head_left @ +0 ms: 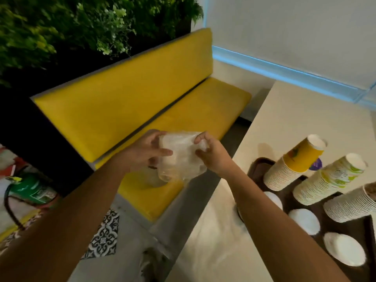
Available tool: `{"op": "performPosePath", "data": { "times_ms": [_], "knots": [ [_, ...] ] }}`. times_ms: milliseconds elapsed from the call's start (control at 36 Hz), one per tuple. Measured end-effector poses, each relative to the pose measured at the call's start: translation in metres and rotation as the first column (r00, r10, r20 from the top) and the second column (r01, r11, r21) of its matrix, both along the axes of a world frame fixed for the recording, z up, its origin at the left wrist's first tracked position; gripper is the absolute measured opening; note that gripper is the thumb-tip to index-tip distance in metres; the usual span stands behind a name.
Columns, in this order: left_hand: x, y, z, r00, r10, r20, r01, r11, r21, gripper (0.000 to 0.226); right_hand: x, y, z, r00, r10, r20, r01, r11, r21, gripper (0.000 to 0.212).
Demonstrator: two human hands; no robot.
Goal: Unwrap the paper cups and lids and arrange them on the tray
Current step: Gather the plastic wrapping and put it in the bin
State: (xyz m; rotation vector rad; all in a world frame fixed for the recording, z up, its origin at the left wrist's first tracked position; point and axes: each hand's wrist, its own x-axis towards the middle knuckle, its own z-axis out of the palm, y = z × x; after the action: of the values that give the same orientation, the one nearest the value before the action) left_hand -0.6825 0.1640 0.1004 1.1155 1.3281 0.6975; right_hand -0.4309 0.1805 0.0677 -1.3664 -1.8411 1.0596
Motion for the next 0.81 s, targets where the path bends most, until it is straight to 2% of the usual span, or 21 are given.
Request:
{"op": "performPosePath", "data": {
  "times_ms": [56,139,194,278,361,444,500,528,639,722,806],
  "knots": [
    [-0.022,0.014,-0.025,0.994,0.103,0.022,-0.103,0.994,0.04,0.064,-0.032,0.022,-0.018,0.999,-0.054,0.001,0.054,0.998,-0.027,0.036],
    [-0.057,0.048,-0.067,0.96,0.269,-0.083,-0.258,0.958,0.126,0.061,-0.083,0.06,-0.05,0.987,-0.139,0.081,0.146,0.986,-0.083,0.029],
    [-0.081,0.078,-0.096,0.925,0.293,-0.244,-0.253,0.95,0.182,0.053,-0.119,0.09,-0.076,0.977,-0.172,0.124,0.184,0.978,-0.094,0.023],
    [-0.094,0.107,-0.122,0.836,0.265,-0.48,-0.153,0.953,0.26,0.024,-0.145,0.116,-0.105,0.962,-0.146,0.231,0.182,0.973,-0.142,0.023],
    [-0.105,0.135,-0.147,0.785,0.143,-0.603,-0.014,0.977,0.213,0.012,-0.165,0.141,-0.138,0.92,-0.03,0.391,0.121,0.97,-0.211,0.042],
    [-0.116,0.16,-0.175,0.689,-0.089,-0.719,0.204,0.976,0.075,0.026,-0.181,0.161,-0.161,0.833,0.148,0.533,0.064,0.931,-0.359,0.061],
    [-0.119,0.171,-0.191,0.618,-0.219,-0.755,0.306,0.952,-0.025,0.04,-0.192,0.172,-0.179,0.759,0.262,0.596,0.018,0.907,-0.42,0.057],
    [-0.12,0.176,-0.198,0.583,-0.272,-0.766,0.349,0.935,-0.066,0.04,-0.198,0.177,-0.189,0.711,0.315,0.629,-0.02,0.903,-0.429,0.054],
    [-0.115,0.189,-0.217,0.467,-0.476,-0.745,0.464,0.849,-0.252,0.014,-0.211,0.189,-0.217,0.472,0.435,0.767,-0.1,0.891,-0.444,0.066],
    [-0.109,0.192,-0.226,0.355,-0.637,-0.684,0.518,0.743,-0.423,0.024,-0.216,0.191,-0.23,0.395,0.486,0.78,-0.071,0.862,-0.502,0.079],
    [-0.104,0.194,-0.226,0.304,-0.708,-0.638,0.498,0.689,-0.527,0.035,-0.221,0.193,-0.239,0.33,0.492,0.806,-0.054,0.862,-0.504,0.083]
  ]
}}
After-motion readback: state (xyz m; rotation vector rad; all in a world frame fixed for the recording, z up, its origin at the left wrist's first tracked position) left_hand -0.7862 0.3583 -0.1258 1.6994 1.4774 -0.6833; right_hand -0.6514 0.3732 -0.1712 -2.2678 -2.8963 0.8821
